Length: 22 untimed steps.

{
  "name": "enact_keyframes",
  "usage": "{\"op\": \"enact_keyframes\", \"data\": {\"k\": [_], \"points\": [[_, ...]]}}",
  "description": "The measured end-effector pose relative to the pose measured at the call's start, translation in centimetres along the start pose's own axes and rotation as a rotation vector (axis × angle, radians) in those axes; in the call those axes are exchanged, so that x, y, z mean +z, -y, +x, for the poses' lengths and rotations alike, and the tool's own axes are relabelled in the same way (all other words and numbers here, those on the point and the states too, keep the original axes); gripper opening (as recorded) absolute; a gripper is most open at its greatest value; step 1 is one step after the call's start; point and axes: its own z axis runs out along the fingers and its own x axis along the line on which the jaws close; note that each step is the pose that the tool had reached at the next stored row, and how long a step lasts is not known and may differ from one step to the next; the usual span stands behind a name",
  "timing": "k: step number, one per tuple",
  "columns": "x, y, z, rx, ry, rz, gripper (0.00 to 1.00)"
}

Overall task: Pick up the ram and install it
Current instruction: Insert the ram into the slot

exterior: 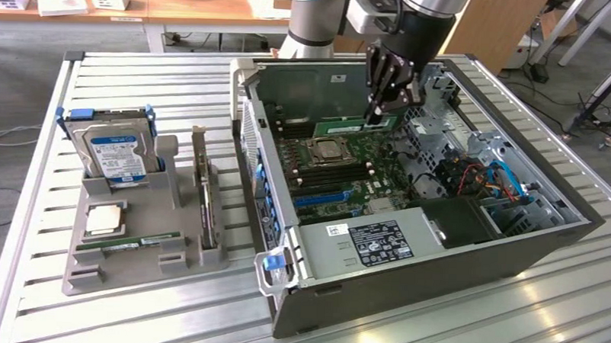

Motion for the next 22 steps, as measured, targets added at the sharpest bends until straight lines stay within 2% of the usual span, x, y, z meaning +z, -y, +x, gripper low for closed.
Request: {"op": "enact_keyframes", "data": {"k": [12,22], "points": [[1.30,0.06,0.1,0.000,0.0000,0.0000,0.12],[1.38,0.06,-0.1,0.000,0.0003,0.0001,0.12]]}}
